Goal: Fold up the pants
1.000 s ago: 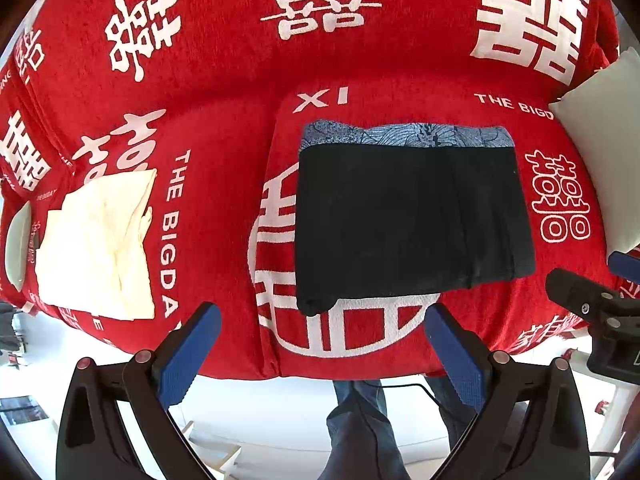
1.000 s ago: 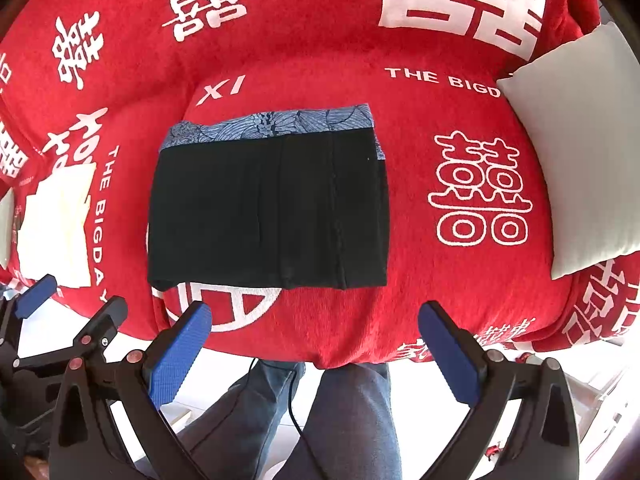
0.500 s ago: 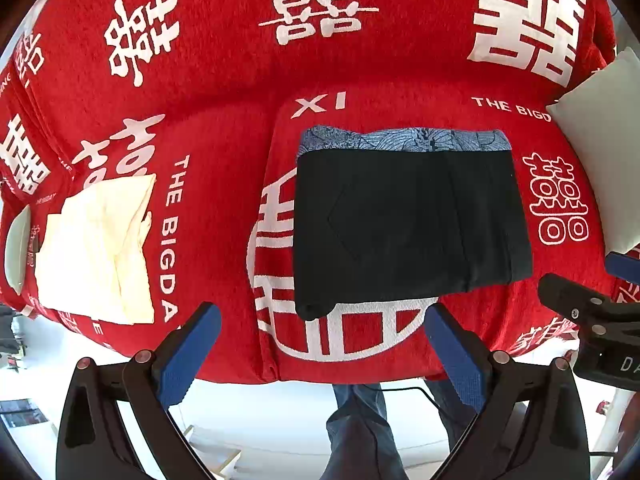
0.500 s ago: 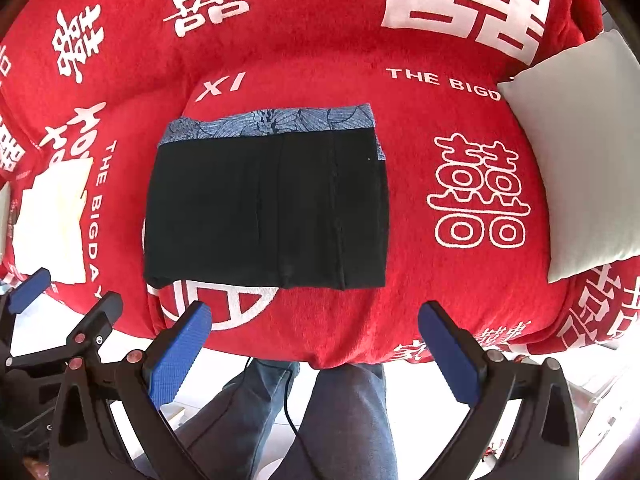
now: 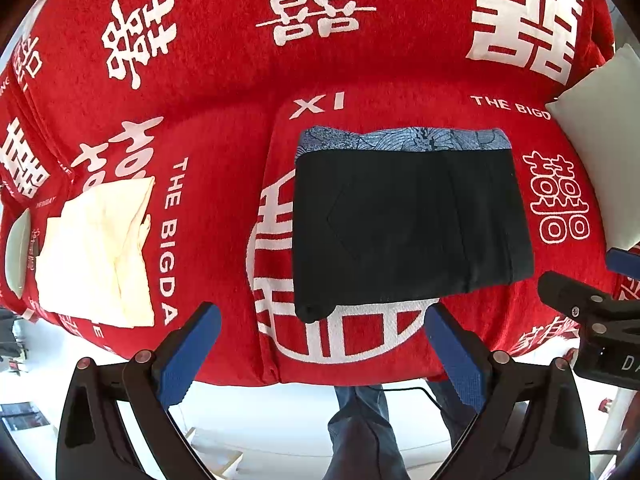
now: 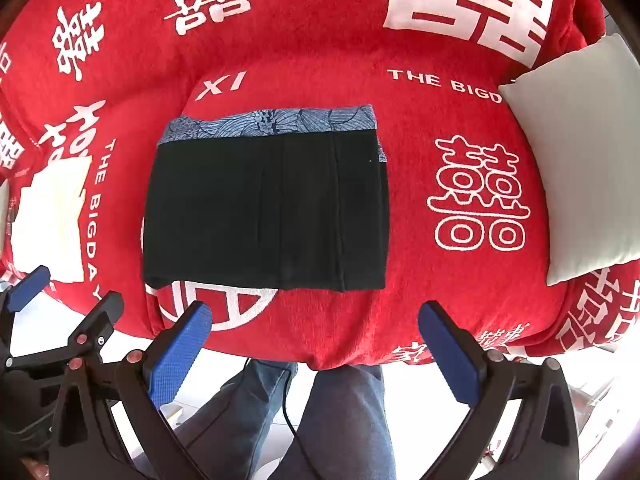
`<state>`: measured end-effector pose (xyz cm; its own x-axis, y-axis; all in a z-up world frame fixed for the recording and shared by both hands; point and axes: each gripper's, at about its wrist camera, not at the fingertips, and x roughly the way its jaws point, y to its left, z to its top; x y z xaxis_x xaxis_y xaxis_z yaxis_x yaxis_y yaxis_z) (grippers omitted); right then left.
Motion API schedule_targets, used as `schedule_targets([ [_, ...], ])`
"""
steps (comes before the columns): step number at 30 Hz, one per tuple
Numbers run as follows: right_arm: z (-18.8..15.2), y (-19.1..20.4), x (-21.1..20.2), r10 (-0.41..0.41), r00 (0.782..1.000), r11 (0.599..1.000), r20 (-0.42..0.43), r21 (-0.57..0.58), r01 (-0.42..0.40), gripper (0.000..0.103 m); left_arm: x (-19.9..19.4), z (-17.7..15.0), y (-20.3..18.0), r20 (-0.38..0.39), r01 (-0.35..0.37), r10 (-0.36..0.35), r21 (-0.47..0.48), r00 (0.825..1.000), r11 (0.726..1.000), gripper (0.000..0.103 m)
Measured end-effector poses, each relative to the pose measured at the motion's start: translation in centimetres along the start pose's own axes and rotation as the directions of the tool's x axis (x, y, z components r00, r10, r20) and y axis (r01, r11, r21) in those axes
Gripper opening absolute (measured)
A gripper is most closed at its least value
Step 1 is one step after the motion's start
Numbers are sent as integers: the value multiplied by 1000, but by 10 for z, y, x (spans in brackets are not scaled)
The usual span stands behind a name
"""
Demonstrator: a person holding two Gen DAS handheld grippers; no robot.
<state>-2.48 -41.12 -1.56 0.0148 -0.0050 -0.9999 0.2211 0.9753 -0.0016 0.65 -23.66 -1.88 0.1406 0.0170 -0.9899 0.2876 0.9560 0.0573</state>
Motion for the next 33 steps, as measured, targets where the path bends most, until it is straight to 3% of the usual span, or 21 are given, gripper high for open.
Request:
schedule_targets([
  [33,5,2,6,-8,1000,1000,-17,-4,8,103,7,2,5,-5,25,-25,-18,1000,1000,102],
])
